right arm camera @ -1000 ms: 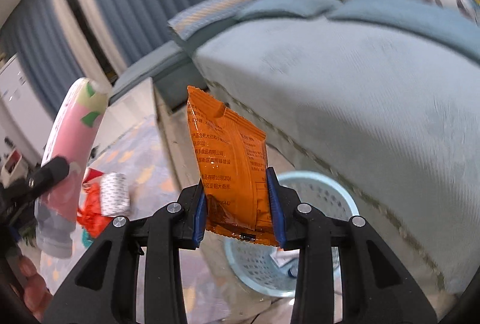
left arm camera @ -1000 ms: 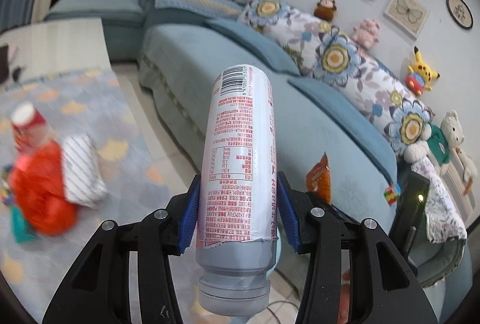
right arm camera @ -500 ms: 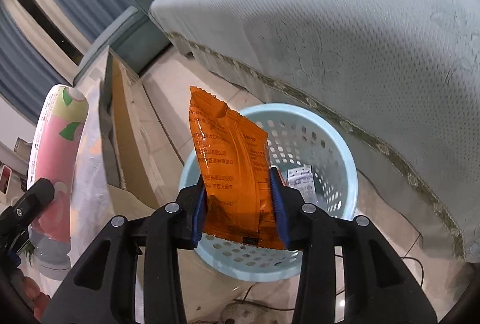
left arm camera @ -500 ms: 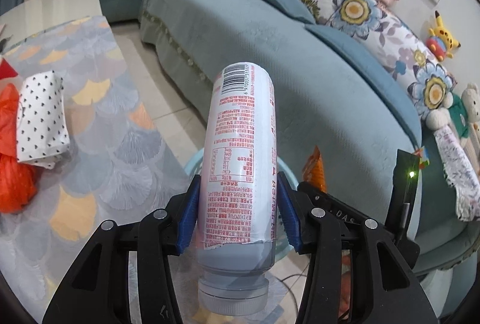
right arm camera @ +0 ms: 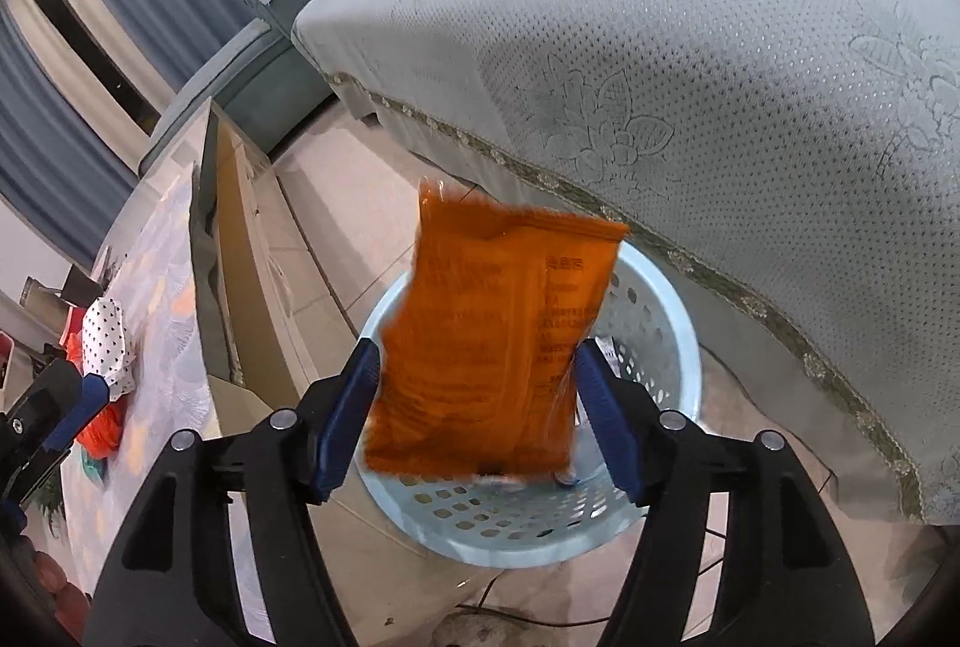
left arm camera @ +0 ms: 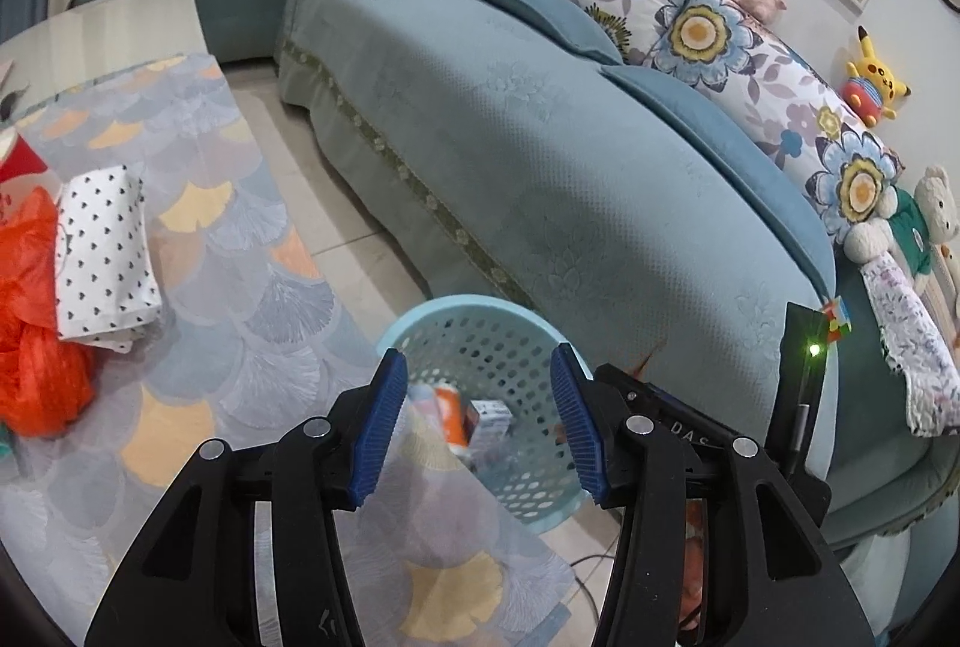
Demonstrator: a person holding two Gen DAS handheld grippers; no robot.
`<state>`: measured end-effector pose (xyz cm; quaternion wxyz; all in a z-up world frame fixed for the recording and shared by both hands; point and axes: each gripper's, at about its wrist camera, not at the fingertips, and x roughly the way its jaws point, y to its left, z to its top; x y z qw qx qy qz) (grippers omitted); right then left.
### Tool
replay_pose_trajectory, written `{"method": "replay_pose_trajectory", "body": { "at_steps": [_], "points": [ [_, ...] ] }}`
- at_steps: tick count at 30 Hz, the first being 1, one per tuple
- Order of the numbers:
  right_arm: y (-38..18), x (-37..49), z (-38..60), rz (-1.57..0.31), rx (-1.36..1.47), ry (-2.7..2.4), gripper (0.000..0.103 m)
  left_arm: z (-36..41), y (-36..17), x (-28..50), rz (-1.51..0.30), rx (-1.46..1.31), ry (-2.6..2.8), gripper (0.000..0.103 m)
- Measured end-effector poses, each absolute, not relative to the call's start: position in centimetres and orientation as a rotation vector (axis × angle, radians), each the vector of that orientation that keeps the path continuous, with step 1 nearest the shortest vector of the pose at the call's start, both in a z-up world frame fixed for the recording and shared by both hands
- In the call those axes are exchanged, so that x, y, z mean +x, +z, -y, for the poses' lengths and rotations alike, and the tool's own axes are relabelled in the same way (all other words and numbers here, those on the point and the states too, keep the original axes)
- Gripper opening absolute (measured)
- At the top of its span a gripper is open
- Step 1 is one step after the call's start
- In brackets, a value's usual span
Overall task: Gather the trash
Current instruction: 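Carry can and snack bag to the wastebasket and open both tools to drop them, then grasp the teal package with the left tool while the right tool grasps the white heart-print box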
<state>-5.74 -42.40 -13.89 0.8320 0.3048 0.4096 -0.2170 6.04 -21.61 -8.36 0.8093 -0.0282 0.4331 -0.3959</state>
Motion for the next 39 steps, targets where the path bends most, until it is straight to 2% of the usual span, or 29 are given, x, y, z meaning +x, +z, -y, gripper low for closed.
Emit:
{"method": "replay_pose_trajectory", "body": {
  "at_steps": [8,16,28,33,36,39],
  "points": [
    [-12.6,-5.5,41.2,-0.848,0.622,-0.435,0.066,20.1,-7.4,6.1,-0.896,-0.079,-0.841,0.049],
    [-7.6,-4.5,36.6,-0.745,0.499,-0.332,0.066,16.9,-4.9,6.1,-0.822,-0.113,-0.800,0.049],
    [-1.3,1.8,23.9,-0.686,0.249,-0.105,0.066,4.1,0.9,8.4,-0.692,-0.133,-0.584,0.052],
    [-2.6,5.1,21.0,-0.715,0.235,-0.054,0.066,-1.1,-1.8,9.8,-0.751,-0.167,-0.502,0.051],
    [-4.0,7.1,20.2,-0.733,0.269,0.003,0.060,-2.2,-5.3,10.8,-0.823,-0.168,-0.473,0.050],
    [-5.3,8.6,19.3,-0.748,0.268,0.005,0.060,-2.4,-8.2,11.7,-0.875,-0.186,-0.456,0.050]
  ]
}}
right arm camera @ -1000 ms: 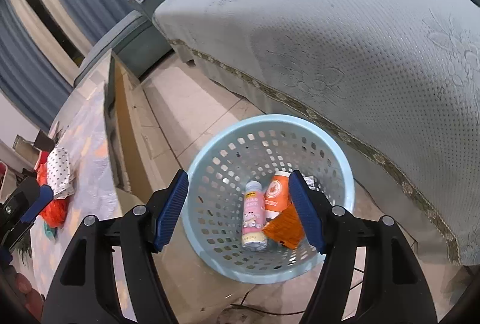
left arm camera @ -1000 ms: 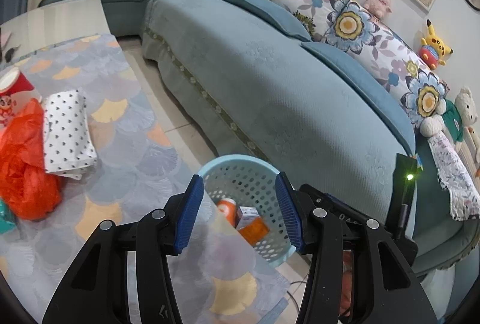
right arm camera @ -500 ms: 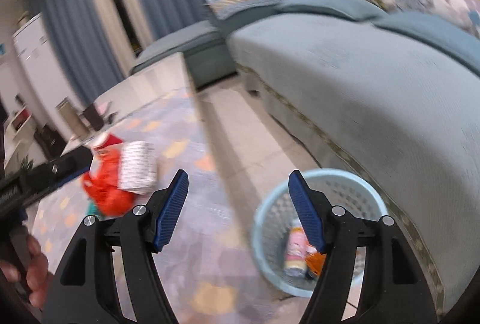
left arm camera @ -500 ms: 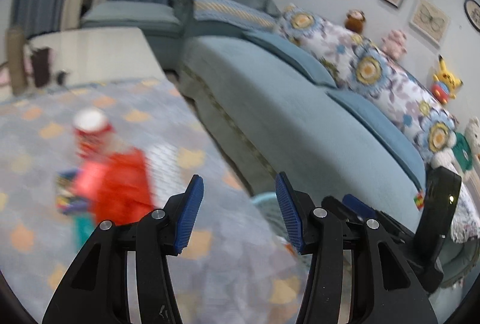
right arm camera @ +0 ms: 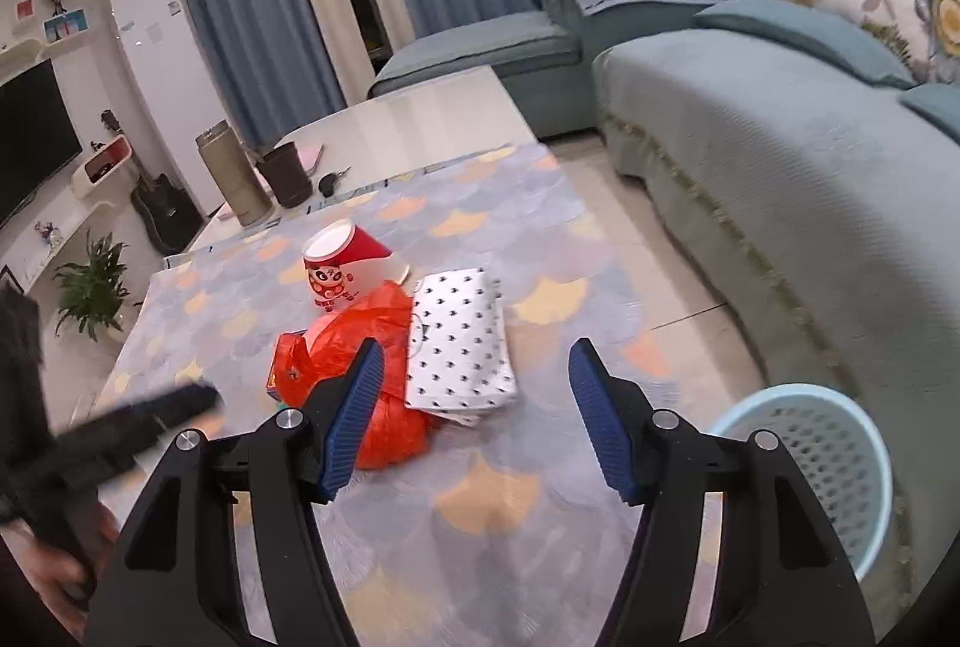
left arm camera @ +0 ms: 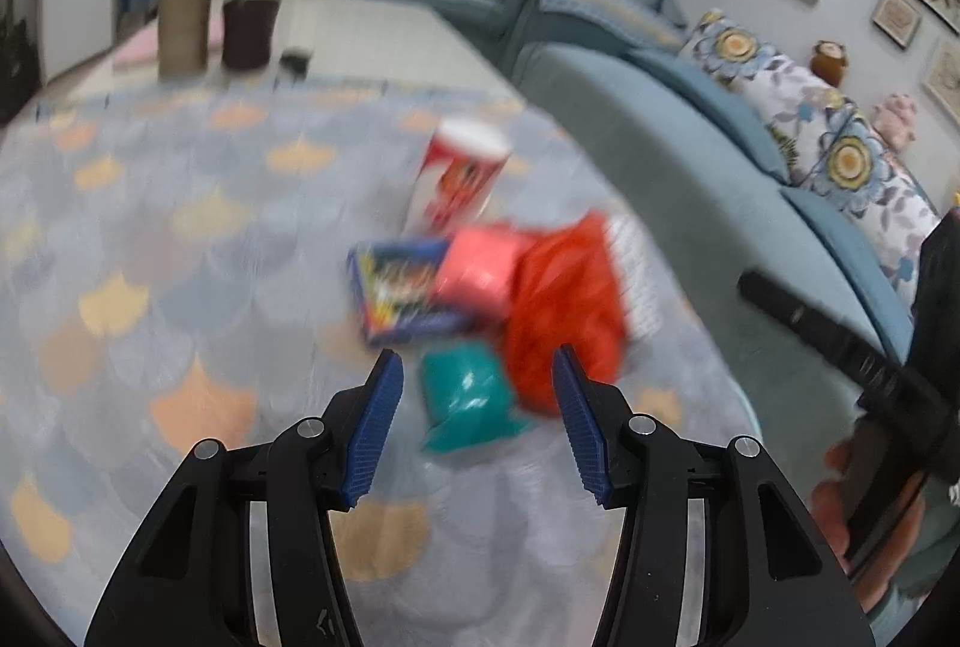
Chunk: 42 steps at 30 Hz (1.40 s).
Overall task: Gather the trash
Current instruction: 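Grasp the teal package with the left tool while the right tool grasps the white heart-print box, then carry teal package and heart-print box over the wastebasket and open both tools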
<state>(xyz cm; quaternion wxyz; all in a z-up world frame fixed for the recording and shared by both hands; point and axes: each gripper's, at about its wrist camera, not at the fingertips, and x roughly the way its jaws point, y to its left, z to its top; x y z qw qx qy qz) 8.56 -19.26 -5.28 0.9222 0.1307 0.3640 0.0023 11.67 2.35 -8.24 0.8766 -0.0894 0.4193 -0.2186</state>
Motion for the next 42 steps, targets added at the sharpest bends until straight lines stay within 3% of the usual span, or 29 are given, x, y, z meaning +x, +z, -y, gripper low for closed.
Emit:
{"method": "replay_pose_trajectory", "body": {
  "at_steps": [9,16,22,27,28,30,34,42],
  "points": [
    [-8.0,12.3,18.0,-0.781,0.213,-0.018,0.060,-1.1,-12.4,13.7,-0.961,-0.172,-0.461,0.053],
    [-10.0,14.1,18.1,-0.818,0.245,-0.022,0.060,-0.2,-12.6,13.6,-0.925,-0.088,-0.429,0.052],
    [-11.5,14.9,18.1,-0.849,0.274,-0.012,0.060,0.2,-12.5,12.9,-0.913,-0.050,-0.398,0.040],
    [-11.8,15.1,18.1,-0.868,0.277,-0.017,0.060,-0.1,-12.4,12.2,-0.900,-0.062,-0.394,0.036],
    [-11.9,15.2,18.1,-0.871,0.277,-0.016,0.058,-0.3,-12.2,11.9,-0.895,-0.075,-0.390,0.036],
    [-12.1,15.3,17.9,-0.892,0.275,0.002,0.036,-0.8,-12.1,11.6,-0.887,-0.093,-0.388,0.036],
    [-12.0,15.0,17.7,-0.879,0.272,0.006,0.022,-1.8,-11.7,10.5,-0.871,-0.124,-0.387,0.035],
    [-9.8,11.6,18.7,-0.790,0.292,0.010,0.019,-2.6,-8.8,8.0,-0.772,-0.186,-0.447,0.035]
  ]
}}
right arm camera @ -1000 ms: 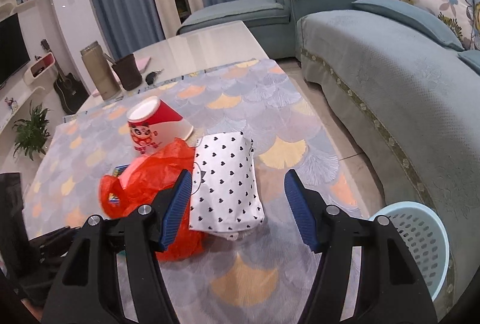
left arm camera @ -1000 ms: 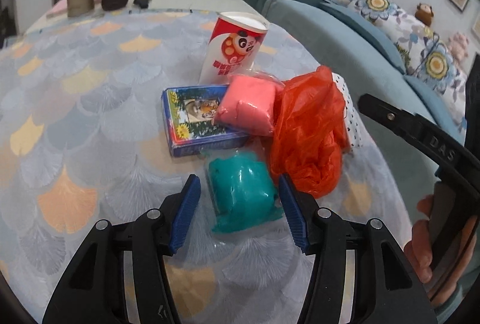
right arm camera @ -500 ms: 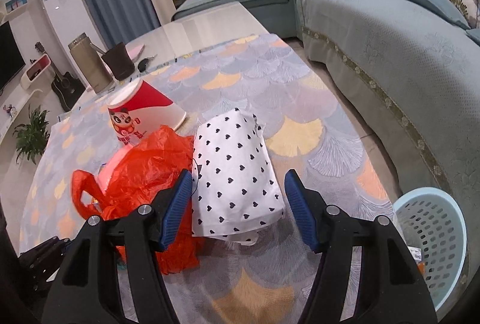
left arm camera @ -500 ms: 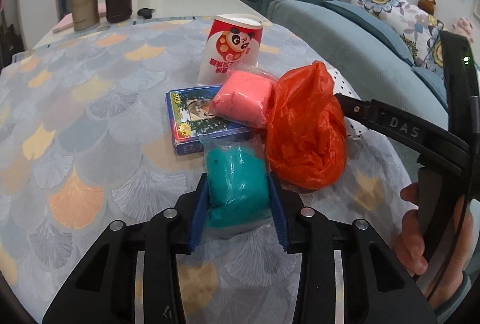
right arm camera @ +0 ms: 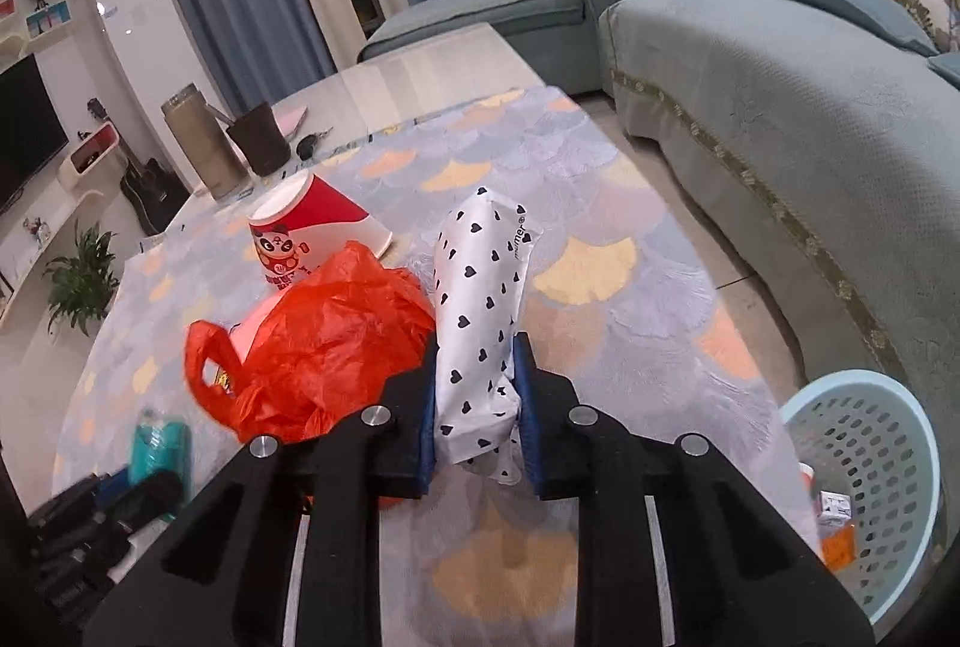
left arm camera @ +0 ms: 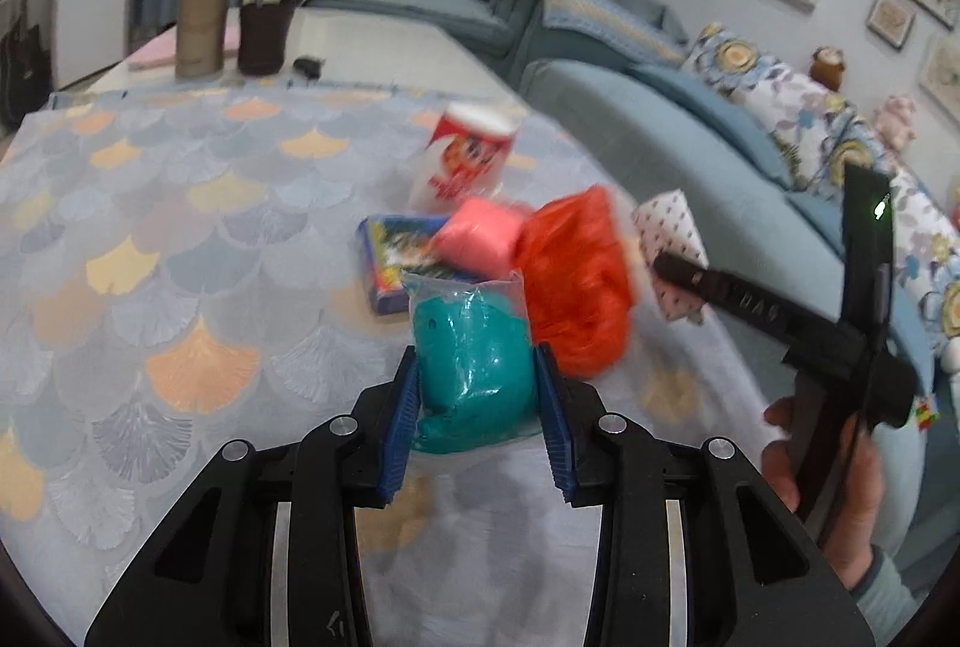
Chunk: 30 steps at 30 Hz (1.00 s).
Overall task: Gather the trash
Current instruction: 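Carry teal package and heart-print box over the wastebasket and open both tools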
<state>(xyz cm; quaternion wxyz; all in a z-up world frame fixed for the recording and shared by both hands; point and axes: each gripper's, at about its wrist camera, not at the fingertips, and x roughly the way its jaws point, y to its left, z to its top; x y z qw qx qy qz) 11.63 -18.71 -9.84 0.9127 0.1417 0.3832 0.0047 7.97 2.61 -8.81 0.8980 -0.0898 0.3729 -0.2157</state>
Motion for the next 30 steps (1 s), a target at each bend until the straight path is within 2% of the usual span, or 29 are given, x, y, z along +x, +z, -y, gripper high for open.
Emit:
{"method": "replay_pose_trajectory", "body": {
  "at_steps": [7,17,24,30],
  "points": [
    [-4.8,6.8,20.2,-0.700,0.223,-0.024,0.019,-0.3,-4.5,5.8,-0.682,-0.163,-0.521,0.035],
    [-0.2,0.1,25.9,-0.631,0.207,-0.143,0.019,7.1,2.1,3.2,-0.580,-0.070,-0.653,0.035],
    [-0.1,-2.9,31.2,-0.671,0.239,-0.259,0.019,13.4,3.7,2.5,-0.583,-0.038,-0.714,0.035],
    [-4.0,-3.9,36.5,-0.837,0.353,-0.372,0.019,19.0,1.1,1.9,-0.633,0.065,-0.728,0.035]
  ]
}}
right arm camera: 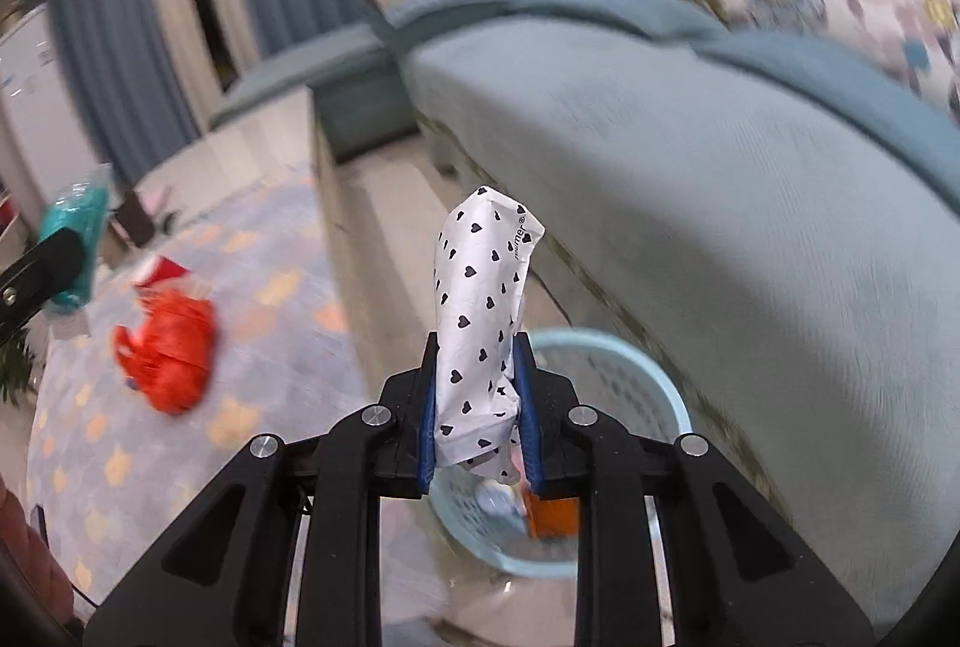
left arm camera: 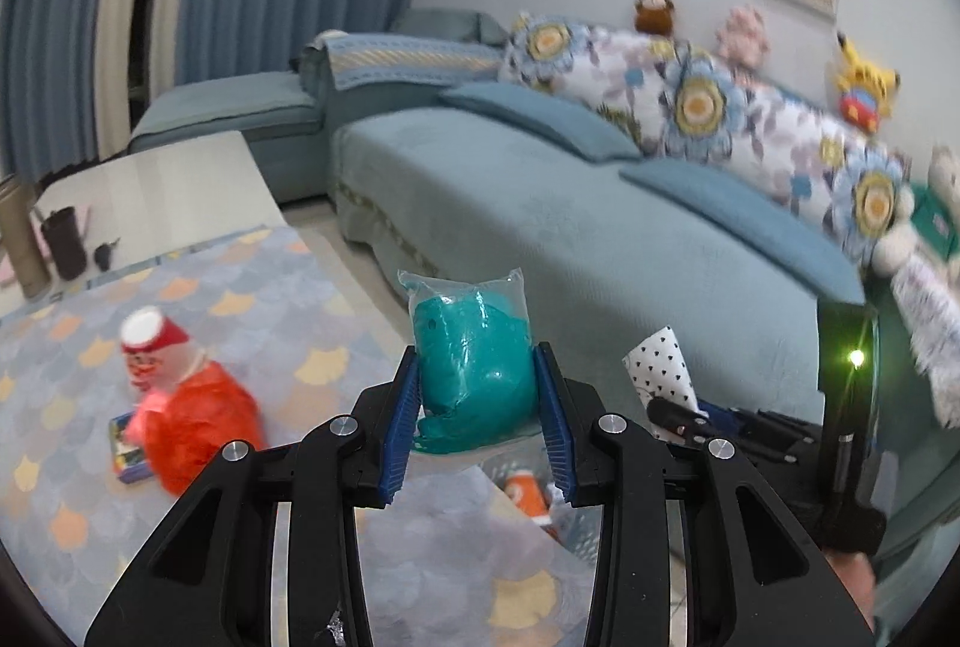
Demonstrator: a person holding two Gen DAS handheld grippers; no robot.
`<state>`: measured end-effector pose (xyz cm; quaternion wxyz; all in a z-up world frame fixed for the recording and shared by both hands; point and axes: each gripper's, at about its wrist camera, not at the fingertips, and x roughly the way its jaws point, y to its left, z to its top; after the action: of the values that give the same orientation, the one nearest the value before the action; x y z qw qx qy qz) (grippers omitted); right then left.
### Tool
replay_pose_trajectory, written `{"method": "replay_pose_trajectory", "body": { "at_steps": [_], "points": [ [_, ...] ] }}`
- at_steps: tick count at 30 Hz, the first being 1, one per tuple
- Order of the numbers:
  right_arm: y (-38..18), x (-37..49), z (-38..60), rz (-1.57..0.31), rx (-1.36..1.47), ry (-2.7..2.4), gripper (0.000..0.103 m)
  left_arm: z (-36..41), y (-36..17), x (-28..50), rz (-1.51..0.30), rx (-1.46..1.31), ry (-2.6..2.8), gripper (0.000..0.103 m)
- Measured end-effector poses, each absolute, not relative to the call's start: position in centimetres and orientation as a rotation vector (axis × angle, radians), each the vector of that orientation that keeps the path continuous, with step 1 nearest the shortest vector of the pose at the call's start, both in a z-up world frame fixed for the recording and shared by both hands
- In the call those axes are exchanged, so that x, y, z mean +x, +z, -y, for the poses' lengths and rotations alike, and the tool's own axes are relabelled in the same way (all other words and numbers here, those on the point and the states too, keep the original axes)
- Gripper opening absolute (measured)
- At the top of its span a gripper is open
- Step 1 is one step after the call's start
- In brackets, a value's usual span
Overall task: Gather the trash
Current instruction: 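Carry teal package and heart-print box over the wastebasket and open both tools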
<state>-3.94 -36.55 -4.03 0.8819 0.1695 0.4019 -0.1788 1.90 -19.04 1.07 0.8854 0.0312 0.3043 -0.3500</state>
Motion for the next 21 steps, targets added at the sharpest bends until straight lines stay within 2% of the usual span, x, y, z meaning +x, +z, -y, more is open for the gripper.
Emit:
{"method": "replay_pose_trajectory", "body": {
  "at_steps": [11,18,21],
  "points": [
    [-12.2,-5.7,40.6,-0.982,0.511,-0.421,0.020,24.3,-9.0,3.7,-0.926,0.075,-0.857,0.036],
    [-14.9,-5.6,41.2,-1.028,0.552,-0.438,0.023,24.9,-10.9,4.4,-0.979,0.064,-0.858,0.038],
    [-15.1,-5.6,41.4,-1.035,0.558,-0.452,0.035,24.7,-10.8,4.5,-0.978,0.055,-0.859,0.050]
  ]
}}
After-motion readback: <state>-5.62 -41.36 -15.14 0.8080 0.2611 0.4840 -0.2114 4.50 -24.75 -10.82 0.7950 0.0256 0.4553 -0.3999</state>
